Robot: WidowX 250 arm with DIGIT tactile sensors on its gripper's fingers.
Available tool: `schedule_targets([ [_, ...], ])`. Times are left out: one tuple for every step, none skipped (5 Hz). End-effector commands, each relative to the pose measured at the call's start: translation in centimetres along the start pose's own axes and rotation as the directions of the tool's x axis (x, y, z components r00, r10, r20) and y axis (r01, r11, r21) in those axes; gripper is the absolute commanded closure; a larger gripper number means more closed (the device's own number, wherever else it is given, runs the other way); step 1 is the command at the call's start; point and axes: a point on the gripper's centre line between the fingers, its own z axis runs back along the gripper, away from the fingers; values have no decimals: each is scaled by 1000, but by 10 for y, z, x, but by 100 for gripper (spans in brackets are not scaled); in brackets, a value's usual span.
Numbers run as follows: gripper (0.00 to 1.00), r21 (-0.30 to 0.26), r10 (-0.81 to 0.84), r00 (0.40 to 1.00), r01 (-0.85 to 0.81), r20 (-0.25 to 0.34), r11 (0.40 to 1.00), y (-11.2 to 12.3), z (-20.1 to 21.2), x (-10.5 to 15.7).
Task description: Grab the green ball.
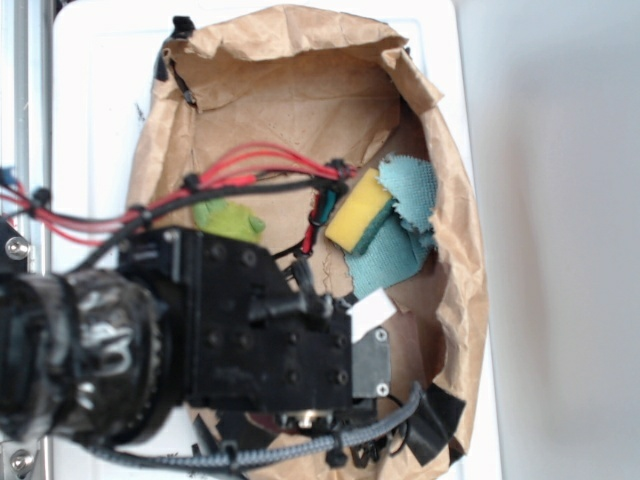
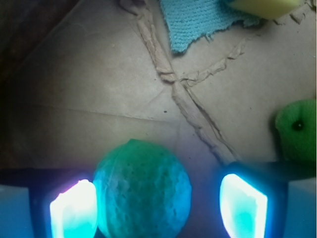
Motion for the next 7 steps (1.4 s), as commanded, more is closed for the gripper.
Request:
schedule_targets([
  [100,-8,10,998,-9,70,1000,8,11,-5],
  [100,-20,28,993,-26,116,999,18,20,3],
  [100,-35,76,988,-72,135,997,29,38,22],
  [100,-91,147,981,-136,127,987,40,70,39],
  [100,-19,93,980,-91,177,996,54,104,53],
  [100,63,46,981,-59,188,996,59,128,60],
  [100,139,59,970,-94,237,986,56,147,59],
])
